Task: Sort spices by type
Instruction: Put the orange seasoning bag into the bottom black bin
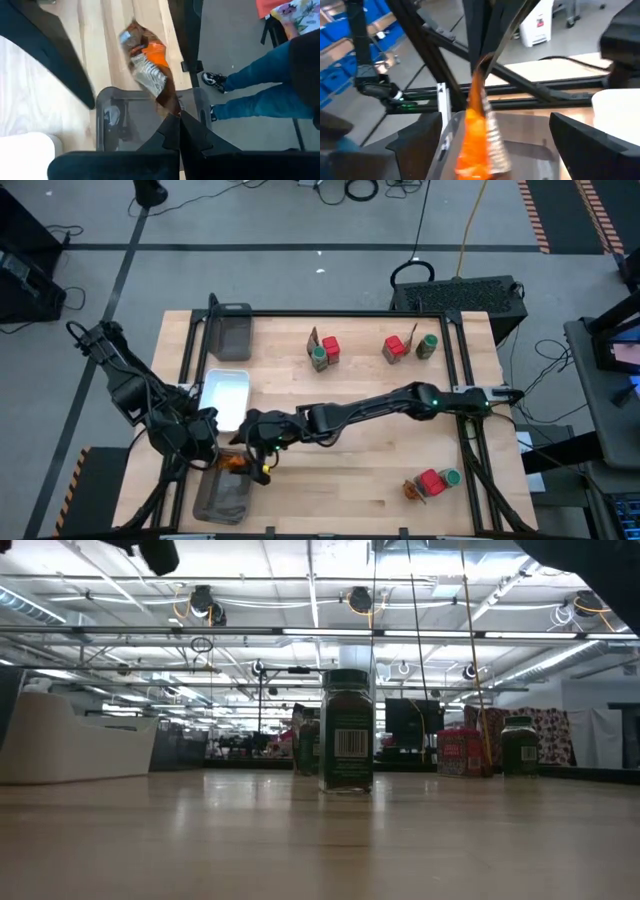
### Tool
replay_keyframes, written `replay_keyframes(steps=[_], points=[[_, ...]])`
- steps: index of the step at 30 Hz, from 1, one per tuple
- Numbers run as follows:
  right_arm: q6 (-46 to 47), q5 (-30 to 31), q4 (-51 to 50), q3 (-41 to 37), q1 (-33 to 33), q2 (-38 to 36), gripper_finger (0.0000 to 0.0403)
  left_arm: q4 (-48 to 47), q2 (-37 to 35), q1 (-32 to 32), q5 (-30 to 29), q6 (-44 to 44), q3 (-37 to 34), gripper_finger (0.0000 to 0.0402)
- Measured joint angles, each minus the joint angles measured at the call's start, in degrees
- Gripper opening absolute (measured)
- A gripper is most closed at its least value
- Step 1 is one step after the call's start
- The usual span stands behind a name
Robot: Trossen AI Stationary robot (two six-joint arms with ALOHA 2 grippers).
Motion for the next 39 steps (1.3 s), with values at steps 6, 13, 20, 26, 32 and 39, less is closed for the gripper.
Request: replay_keyframes(steps=[6, 13, 20, 26, 32, 39], points=[[2.0, -3.2, -1.3, 0.0, -0.3, 0.3, 0.0312, -0.1, -0.5, 0.8, 0.0, 1.4, 0.0, 0.0000], [1.6, -3.6, -1.2, 0.0, -0.6, 0.3, 0.0226, -0.4, -1.4, 0.8, 0.1, 1.4, 0.0, 0.0000], [0.4, -3.5, -1.6, 0.0, -0.7, 0.3, 0.0119, -0.6, -2.0, 0.8, 0.1, 1.2, 0.0, 0.0000], [0.3, -3.7, -1.6, 0.0, -0.8, 0.2, 0.0045, -0.6, -2.0, 0.8, 0.1, 1.2, 0.0, 0.0000], [0.1, -3.7, -1.3, 0.0, -0.9, 0.2, 0.0028, -0.6, -2.0, 0.8, 0.0, 1.2, 0.0, 0.0000], [-0.4, -3.7, -1.3, 0.0, -0.9, 0.2, 0.0113, -0.7, -2.0, 0.8, 0.1, -0.2, 0.0, 0.0000]])
